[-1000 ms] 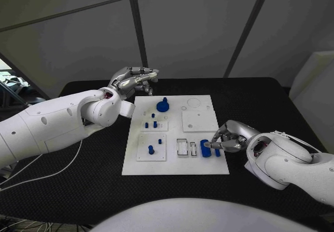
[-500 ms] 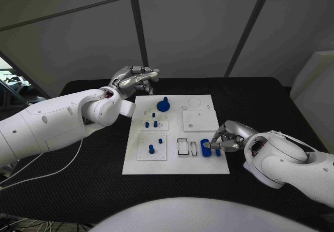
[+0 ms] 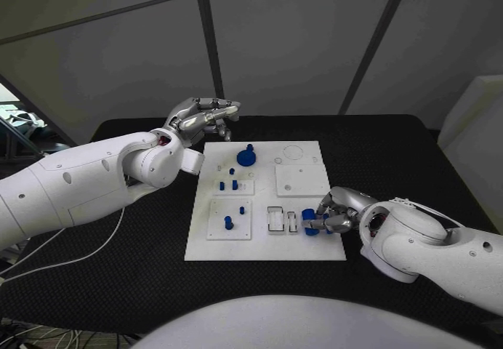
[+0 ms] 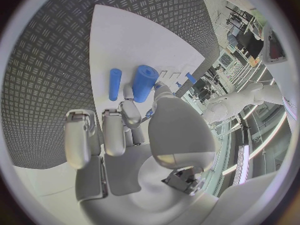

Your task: Assemble the parts on the task board

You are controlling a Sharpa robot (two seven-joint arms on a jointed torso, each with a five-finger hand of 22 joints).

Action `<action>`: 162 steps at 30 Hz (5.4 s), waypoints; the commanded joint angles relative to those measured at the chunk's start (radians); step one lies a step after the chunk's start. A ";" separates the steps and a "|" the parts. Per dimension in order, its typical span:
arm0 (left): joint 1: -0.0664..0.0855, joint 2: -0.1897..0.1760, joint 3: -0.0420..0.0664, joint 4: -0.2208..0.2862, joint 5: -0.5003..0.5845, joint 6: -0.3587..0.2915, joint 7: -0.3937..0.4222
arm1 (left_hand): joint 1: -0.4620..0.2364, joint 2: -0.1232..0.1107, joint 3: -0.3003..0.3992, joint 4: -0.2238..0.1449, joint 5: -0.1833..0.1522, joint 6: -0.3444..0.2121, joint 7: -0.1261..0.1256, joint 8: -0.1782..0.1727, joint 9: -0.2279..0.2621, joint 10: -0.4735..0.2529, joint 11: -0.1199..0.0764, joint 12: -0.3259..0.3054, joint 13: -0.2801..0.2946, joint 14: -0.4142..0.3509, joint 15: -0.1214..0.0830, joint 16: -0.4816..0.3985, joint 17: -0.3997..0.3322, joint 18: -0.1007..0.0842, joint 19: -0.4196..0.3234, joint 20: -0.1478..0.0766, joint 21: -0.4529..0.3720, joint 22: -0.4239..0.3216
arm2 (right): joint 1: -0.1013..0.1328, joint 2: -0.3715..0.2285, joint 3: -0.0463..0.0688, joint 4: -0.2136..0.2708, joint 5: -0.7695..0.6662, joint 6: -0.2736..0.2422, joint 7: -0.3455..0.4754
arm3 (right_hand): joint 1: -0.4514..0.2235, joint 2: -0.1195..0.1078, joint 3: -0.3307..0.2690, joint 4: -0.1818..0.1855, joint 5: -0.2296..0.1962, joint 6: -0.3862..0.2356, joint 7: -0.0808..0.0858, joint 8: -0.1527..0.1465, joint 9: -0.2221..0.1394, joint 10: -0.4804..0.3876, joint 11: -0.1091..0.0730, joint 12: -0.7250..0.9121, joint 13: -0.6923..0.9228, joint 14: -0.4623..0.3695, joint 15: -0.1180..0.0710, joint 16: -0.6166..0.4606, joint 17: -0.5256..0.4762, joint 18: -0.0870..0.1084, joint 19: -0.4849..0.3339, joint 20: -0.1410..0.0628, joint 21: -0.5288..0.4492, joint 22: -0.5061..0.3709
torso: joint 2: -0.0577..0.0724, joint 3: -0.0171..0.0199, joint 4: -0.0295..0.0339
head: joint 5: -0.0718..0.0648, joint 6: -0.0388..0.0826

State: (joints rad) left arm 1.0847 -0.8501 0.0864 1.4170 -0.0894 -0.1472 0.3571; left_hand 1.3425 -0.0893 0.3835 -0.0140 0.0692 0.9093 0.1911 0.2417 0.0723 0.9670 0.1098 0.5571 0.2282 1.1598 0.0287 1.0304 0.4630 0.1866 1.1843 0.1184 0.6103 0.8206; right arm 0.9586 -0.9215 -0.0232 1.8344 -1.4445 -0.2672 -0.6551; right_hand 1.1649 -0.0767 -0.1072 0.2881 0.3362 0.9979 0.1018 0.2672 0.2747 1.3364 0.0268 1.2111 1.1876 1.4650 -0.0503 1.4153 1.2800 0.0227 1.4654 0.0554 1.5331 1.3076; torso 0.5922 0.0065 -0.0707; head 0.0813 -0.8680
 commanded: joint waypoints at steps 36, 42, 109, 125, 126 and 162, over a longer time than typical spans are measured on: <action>0.002 0.000 0.001 0.002 0.003 0.008 0.007 | 0.005 0.002 -0.004 0.000 0.003 -0.006 -0.001 0.007 0.000 -0.008 -0.001 0.005 -0.001 -0.007 -0.001 0.005 -0.002 -0.004 0.001 0.005 -0.004 -0.001 | -0.009 -0.018 0.001 0.074 0.050 -0.244 -0.005 | 0.087 0.050 -0.043 -0.002 0.272 0.017 -0.029 0.089 0.112 0.050 -0.031 0.045 0.082 0.058 -0.020 0.021 0.026 -0.019 0.098 -0.014 0.029 0.251 | -0.002 -0.0005 0.0018 | 0.001 0.006; 0.002 0.001 0.001 0.001 0.003 0.007 0.007 | 0.005 0.002 -0.004 0.000 0.003 -0.006 -0.001 0.007 0.000 -0.008 -0.001 0.005 -0.001 -0.007 -0.001 0.005 -0.002 -0.004 0.001 0.005 -0.004 -0.001 | -0.008 -0.018 0.003 0.090 0.062 -0.249 0.003 | 0.083 0.051 -0.045 0.000 0.275 0.017 -0.030 0.090 0.116 0.052 -0.031 0.046 0.084 0.059 -0.020 0.022 0.028 -0.020 0.099 -0.014 0.031 0.254 | -0.002 -0.0007 -0.0006 | 0.004 0.008; 0.002 -0.002 0.001 0.008 0.003 0.005 0.007 | 0.005 0.002 -0.004 0.000 0.003 -0.006 -0.001 0.007 0.000 -0.008 -0.001 0.005 -0.001 -0.007 -0.001 0.005 -0.002 -0.004 0.001 0.005 -0.004 -0.001 | 0.005 0.171 0.005 -0.044 0.109 -0.131 -0.003 | -0.116 0.065 -0.147 0.006 -0.129 -0.025 -0.024 0.107 0.205 -0.016 -0.025 -0.100 -0.008 0.054 -0.015 0.011 0.014 -0.015 0.088 -0.011 0.017 0.236 | -0.001 0.0002 -0.0009 | 0.026 0.002; 0.002 -0.004 0.001 0.008 0.003 0.006 0.007 | 0.005 0.002 -0.004 0.000 0.003 -0.006 -0.001 0.007 0.000 -0.008 -0.001 0.005 -0.001 -0.007 -0.001 0.005 -0.002 -0.004 0.001 0.005 -0.004 -0.001 | 0.005 0.143 0.005 -0.010 0.040 -0.146 0.025 | 0.100 0.070 -0.090 -0.077 -0.021 -0.017 -0.035 0.142 0.260 -0.002 -0.034 -0.098 0.000 0.054 -0.022 0.002 0.007 -0.014 0.085 -0.015 0.013 0.232 | -0.001 0.0006 -0.0013 | 0.025 0.004; 0.002 -0.003 0.001 0.008 0.003 0.006 0.007 | 0.005 0.002 -0.004 0.000 0.003 -0.006 -0.001 0.007 0.000 -0.008 -0.001 0.005 -0.001 -0.007 -0.001 0.005 -0.002 -0.004 0.001 0.005 -0.004 -0.001 | 0.005 0.142 0.005 -0.007 0.036 -0.142 0.027 | 0.119 0.068 -0.088 -0.088 -0.037 -0.015 -0.037 0.148 0.265 0.002 -0.035 -0.091 0.006 0.054 -0.023 0.002 0.008 -0.014 0.086 -0.016 0.014 0.233 | -0.001 0.0007 -0.0012 | 0.025 0.003; 0.002 0.001 0.001 0.002 0.003 0.008 0.006 | 0.005 0.002 -0.004 0.000 0.003 -0.006 -0.001 0.007 0.000 -0.008 -0.001 0.005 -0.001 -0.007 -0.001 0.005 -0.002 -0.004 0.001 0.005 -0.004 -0.001 | 0.005 0.151 0.005 -0.041 -0.022 -0.083 0.020 | 0.200 0.119 -0.094 -0.119 -0.067 -0.022 -0.059 0.224 0.325 0.045 -0.055 -0.021 0.066 0.057 -0.040 0.007 0.020 -0.017 0.094 -0.032 0.023 0.245 | -0.001 0.0005 -0.0002 | 0.028 -0.005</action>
State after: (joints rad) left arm 1.0849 -0.8501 0.0863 1.4192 -0.0893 -0.1473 0.3569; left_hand 1.3424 -0.0893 0.3835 -0.0140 0.0692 0.9094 0.1911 0.2457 0.0723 0.9670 0.1098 0.5567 0.2285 1.1598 0.0287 1.0304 0.4628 0.1866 1.1843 0.1184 0.6105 0.8211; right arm 0.9619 -0.7708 -0.0190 1.7907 -1.4448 -0.3621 -0.6386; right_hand 1.3569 0.0414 -0.2020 0.1732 0.2726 0.9764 0.0515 0.4877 0.5984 1.3756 -0.0267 1.1878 1.2557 1.4686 -0.0824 1.4195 1.2998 0.0229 1.4689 0.0299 1.5520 1.3073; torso 0.5920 0.0070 -0.0711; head 0.1092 -0.8726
